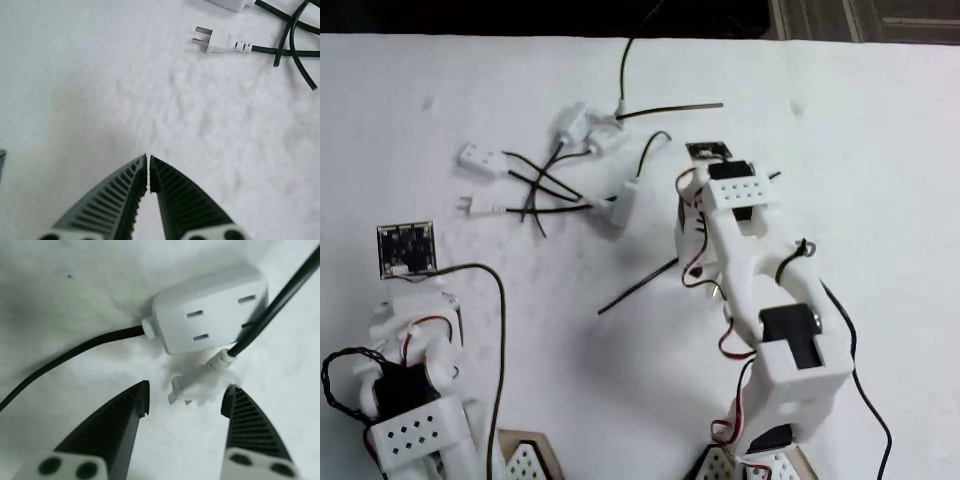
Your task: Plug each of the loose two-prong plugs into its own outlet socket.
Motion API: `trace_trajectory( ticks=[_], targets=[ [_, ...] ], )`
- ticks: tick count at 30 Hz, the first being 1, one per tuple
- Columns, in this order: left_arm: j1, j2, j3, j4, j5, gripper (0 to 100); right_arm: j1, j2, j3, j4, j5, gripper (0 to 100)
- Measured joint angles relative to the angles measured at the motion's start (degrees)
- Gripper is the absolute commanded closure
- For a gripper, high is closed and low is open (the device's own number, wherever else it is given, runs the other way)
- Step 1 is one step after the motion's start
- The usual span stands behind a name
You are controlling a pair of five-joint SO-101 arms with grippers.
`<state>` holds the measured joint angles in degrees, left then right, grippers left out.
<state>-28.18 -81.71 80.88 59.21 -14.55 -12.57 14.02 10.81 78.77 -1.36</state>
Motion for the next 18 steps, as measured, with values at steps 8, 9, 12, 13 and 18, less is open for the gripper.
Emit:
trace_trajectory(
  ticks=[8, 9, 12, 13, 18],
  targets=[
    [0.0, 0.0, 0.0, 0.0, 0.0, 96, -2.81, -0.35, 0.26, 0.0, -2.64, 81.1],
    [0.0, 0.0, 0.0, 0.0, 0.0, 96, -3.16, -0.88, 0.26, 0.0, -2.99, 83.2],
    [0.0, 0.0, 0.0, 0.0, 0.0, 96, -3.16, -2.37, 0.26, 0.0, -3.34, 85.1],
    [0.0, 0.0, 0.0, 0.0, 0.0, 96, -3.08, -2.37, 0.26, 0.0, -3.34, 84.8],
    [0.0, 0.0, 0.0, 0.0, -0.97, 96, -3.08, -2.37, 0.26, 0.0, -3.34, 84.8]
  ],
)
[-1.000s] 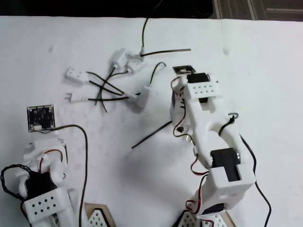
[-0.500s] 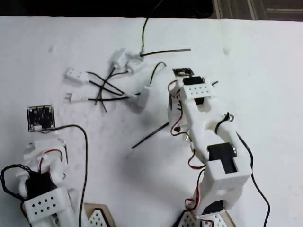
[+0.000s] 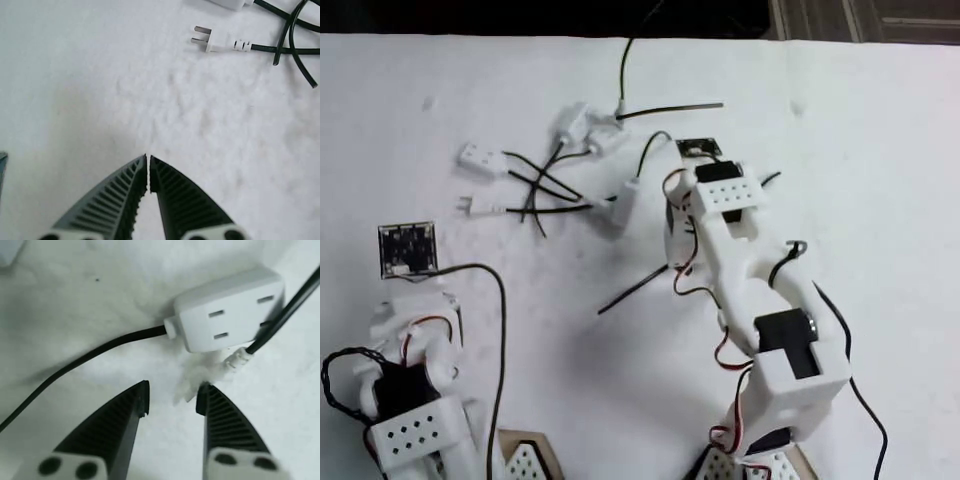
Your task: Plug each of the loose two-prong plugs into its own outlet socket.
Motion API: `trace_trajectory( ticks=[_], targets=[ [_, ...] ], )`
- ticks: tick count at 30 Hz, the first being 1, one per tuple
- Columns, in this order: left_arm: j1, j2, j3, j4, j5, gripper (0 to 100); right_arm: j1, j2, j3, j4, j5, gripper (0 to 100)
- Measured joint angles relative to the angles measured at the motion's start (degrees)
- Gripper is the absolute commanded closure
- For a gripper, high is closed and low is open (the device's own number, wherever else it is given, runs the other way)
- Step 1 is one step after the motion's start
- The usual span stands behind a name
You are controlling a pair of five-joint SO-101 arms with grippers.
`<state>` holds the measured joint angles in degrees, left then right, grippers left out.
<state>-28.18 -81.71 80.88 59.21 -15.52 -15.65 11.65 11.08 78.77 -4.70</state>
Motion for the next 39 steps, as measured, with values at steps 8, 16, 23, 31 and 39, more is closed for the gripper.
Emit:
trace_trajectory(
  ticks=[8, 16, 23, 31, 39],
  targets=[
    [0.0, 0.0, 0.18, 0.0, -1.32, 96, 3.34, 2.55, 0.0, -0.7, 0.0, 84.8],
    [0.0, 0.0, 0.18, 0.0, -1.32, 96, 3.78, 4.84, -0.44, -1.05, 0.0, 84.9],
    [0.0, 0.0, 0.18, 0.0, -1.32, 96, 6.95, 5.27, -0.18, -1.23, 2.29, 85.0],
    [0.0, 0.0, 0.18, 0.0, -1.32, 96, 8.09, 5.71, 0.0, -1.49, 3.16, 85.0],
    [3.25, 0.0, 1.49, 0.0, -1.32, 96, 8.35, 5.8, 0.0, -2.11, 3.6, 85.0]
  ],
)
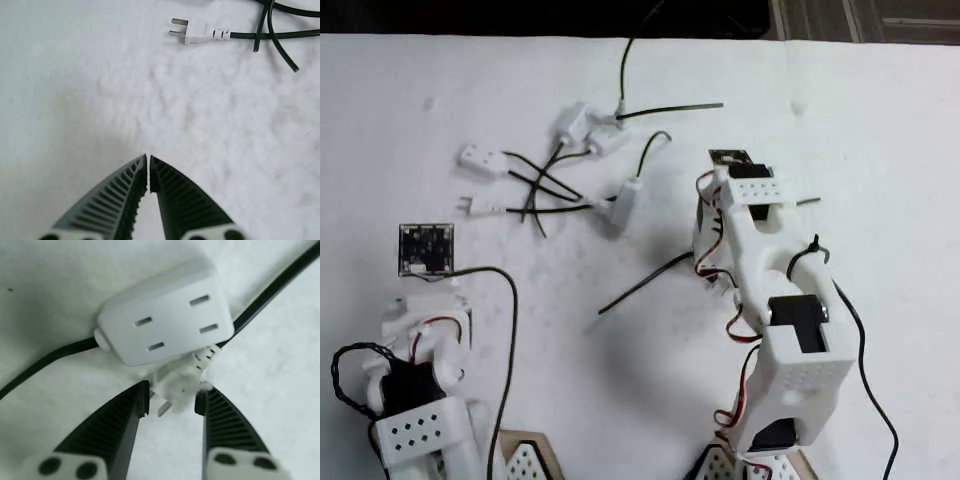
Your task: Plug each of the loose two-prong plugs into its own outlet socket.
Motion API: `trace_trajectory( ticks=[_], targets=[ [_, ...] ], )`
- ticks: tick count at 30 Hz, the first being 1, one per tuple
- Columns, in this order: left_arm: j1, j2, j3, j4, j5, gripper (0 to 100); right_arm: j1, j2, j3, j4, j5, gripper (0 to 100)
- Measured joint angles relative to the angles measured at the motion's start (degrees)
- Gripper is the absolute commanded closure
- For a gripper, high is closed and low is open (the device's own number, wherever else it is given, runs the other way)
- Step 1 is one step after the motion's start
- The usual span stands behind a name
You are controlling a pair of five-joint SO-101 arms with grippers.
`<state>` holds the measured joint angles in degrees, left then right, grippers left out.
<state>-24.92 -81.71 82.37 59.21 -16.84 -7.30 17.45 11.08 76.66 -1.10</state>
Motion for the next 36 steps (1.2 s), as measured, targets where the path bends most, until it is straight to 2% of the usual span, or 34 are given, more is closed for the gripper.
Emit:
trace_trajectory(
  ticks=[7, 11, 12, 20, 25, 27, 31, 36],
  targets=[
    [0.35, 0.0, 0.0, 0.0, 0.0, 96, 1.14, 3.87, -0.35, -2.46, 0.0, 86.0],
    [0.26, 0.0, 0.0, 0.0, 0.0, 96, 1.67, 5.27, -0.79, -2.46, 0.0, 99.0],
    [0.26, 0.0, 0.0, 0.0, 0.0, 96, 2.37, 5.27, -0.79, -2.46, 0.0, 96.7],
    [0.26, 0.0, 0.0, 0.0, 0.0, 96, 5.19, -4.84, -0.53, 2.64, 1.14, 98.1],
    [0.26, 0.0, 0.0, 0.0, 0.0, 96, 8.53, -15.03, -0.53, 7.82, 8.62, 98.1],
    [0.26, 0.0, 0.0, 0.0, 0.0, 96, 9.14, -17.93, -0.35, 8.79, 13.71, 98.1],
    [0.26, 0.0, 0.0, 0.0, 0.0, 96, 8.53, -20.22, 3.16, 8.18, 29.19, 98.1],
    [0.26, 0.0, 0.0, 0.0, 0.0, 96, 4.75, -20.48, 12.75, 2.11, 47.12, 98.1]
  ],
)
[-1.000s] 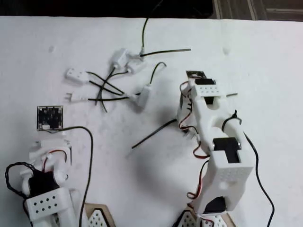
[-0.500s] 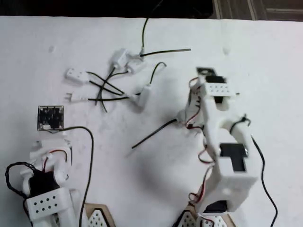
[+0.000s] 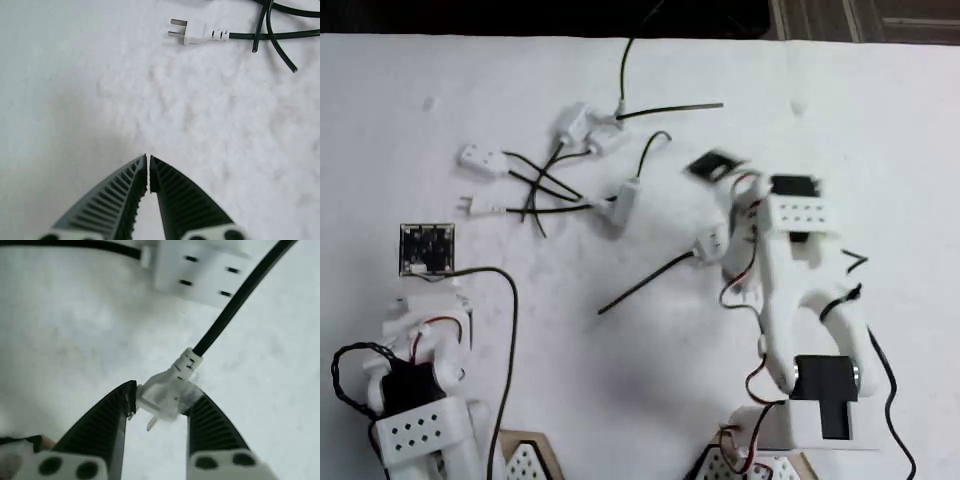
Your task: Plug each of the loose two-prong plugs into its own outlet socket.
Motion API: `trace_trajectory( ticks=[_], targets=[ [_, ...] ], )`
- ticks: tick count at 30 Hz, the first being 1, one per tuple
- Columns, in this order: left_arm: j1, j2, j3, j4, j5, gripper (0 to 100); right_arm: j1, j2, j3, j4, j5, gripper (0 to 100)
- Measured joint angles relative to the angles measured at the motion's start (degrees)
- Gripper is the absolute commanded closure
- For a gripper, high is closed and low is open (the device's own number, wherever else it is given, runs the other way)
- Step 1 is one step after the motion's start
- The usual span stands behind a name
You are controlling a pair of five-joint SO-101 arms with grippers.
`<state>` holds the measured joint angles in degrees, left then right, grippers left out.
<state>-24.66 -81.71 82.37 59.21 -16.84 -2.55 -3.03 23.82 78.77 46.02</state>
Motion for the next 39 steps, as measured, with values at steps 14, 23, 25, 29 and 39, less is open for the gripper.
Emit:
trace_trajectory(
  ticks=[14, 23, 25, 29, 39],
  targets=[
    [0.0, 0.0, 0.0, 0.0, 0.0, 96, -0.88, -0.09, 6.95, -4.48, 1.58, 79.6],
    [0.0, 0.0, 0.0, 0.0, 0.0, 96, -1.14, -0.09, 3.08, 0.0, -5.27, 79.7],
    [0.0, 0.0, 0.0, 0.0, 0.0, 96, -1.41, 0.0, 3.08, -0.7, -5.45, 80.6],
    [0.0, 0.0, 0.0, 0.0, 0.0, 96, -0.09, 3.78, 2.99, -5.98, -5.45, 88.2],
    [0.0, 0.0, 0.0, 0.0, 0.0, 96, 1.41, 10.29, 2.29, -11.08, -7.47, 85.6]
  ],
)
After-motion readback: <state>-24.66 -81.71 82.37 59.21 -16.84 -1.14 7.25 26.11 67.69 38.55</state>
